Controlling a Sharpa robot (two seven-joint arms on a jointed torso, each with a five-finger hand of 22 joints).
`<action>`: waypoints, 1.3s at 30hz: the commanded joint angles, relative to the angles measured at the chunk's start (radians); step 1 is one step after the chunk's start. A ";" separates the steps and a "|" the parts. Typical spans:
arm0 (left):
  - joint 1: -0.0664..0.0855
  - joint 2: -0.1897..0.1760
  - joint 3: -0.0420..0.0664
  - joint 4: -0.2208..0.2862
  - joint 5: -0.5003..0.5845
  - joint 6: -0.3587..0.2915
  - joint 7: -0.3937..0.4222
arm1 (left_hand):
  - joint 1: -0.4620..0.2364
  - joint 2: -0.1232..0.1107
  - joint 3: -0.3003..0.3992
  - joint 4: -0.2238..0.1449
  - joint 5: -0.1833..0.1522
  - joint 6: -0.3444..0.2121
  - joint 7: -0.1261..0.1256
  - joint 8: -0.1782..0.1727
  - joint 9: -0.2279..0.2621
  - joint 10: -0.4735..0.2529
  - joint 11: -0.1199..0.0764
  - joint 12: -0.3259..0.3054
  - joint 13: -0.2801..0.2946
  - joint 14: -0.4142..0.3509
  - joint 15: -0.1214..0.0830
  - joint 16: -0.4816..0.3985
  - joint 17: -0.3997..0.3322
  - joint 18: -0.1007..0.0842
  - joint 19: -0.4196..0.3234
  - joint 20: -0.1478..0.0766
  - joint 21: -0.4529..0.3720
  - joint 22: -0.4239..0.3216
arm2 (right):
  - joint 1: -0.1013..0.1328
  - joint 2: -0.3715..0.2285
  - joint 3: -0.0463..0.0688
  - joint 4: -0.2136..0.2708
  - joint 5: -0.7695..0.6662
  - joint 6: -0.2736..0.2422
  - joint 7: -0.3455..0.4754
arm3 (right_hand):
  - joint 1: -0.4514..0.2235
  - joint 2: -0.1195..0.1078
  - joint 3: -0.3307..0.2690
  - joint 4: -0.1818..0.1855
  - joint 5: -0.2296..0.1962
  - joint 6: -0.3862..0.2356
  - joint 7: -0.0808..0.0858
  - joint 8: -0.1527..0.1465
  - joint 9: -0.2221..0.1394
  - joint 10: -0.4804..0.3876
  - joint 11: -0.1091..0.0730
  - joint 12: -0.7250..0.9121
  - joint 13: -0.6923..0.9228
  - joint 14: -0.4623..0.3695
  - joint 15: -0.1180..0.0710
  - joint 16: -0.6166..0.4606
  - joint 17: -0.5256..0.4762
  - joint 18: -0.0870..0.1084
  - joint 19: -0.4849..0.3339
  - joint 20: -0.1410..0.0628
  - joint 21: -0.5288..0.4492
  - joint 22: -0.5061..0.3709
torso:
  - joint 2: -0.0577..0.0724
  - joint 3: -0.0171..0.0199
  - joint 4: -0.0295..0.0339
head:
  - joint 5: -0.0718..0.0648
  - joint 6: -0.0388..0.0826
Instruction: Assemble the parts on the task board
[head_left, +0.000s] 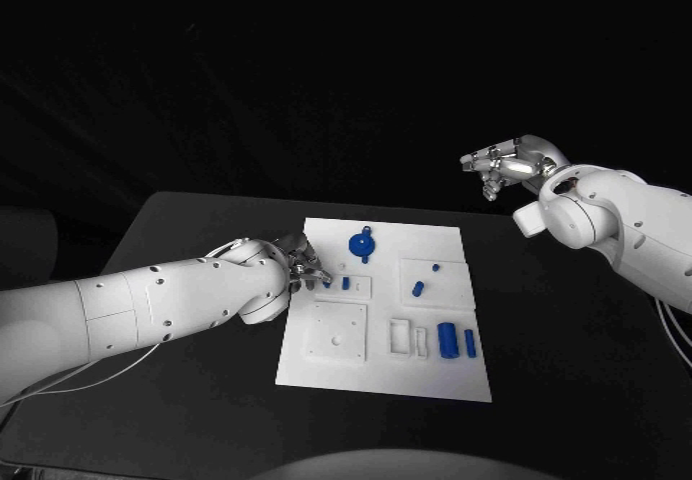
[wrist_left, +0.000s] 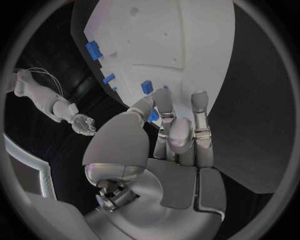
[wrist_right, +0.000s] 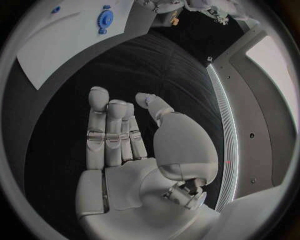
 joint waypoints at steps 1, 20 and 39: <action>-0.007 0.002 0.000 0.001 -0.025 -0.009 0.002 | -0.001 0.005 0.000 -0.006 0.004 0.210 -0.113 0.000 0.119 0.042 -0.014 0.004 -0.002 0.005 0.001 0.004 -0.001 0.013 0.001 0.006 0.005 0.017 | -0.001 -0.001 0.001 0.001 -0.006 0.017 0.006 | 0.004 0.005 -0.002 0.005 0.007 0.006 0.000 0.001 -0.001 -0.004 -0.004 0.003 -0.001 -0.006 -0.004 -0.003 -0.001 0.015 0.037 0.006 -0.002 0.001 | 0.001 0.0000 -0.0011 | -0.001 0.002; -0.019 -0.003 0.000 0.004 -0.041 -0.015 0.000 | 0.009 0.012 -0.005 0.001 -0.045 0.205 -0.112 -0.006 0.116 0.042 -0.014 -0.005 -0.007 0.004 0.003 -0.004 -0.015 0.015 -0.002 0.010 0.006 0.017 | -0.003 -0.004 0.001 0.000 -0.005 0.031 0.006 | 0.000 0.006 0.004 0.011 0.005 0.006 0.000 0.001 -0.001 -0.004 -0.004 0.004 -0.001 -0.006 -0.004 -0.002 -0.001 0.015 0.037 0.006 -0.006 0.001 | 0.000 -0.0004 -0.0004 | -0.003 0.000; -0.025 -0.010 0.000 0.020 -0.030 -0.005 0.000 | 0.010 0.001 -0.004 -0.003 0.010 0.214 -0.113 -0.007 0.112 0.042 -0.013 0.002 -0.004 0.006 0.003 0.003 -0.008 0.016 -0.004 0.010 0.011 0.017 | -0.006 -0.005 0.001 -0.005 -0.003 0.039 0.006 | -0.001 0.007 0.005 0.014 0.005 0.006 0.000 0.001 -0.001 -0.004 -0.004 0.004 0.000 -0.006 -0.004 -0.002 -0.001 0.015 0.038 0.006 -0.005 0.002 | 0.001 -0.0003 -0.0008 | -0.002 -0.001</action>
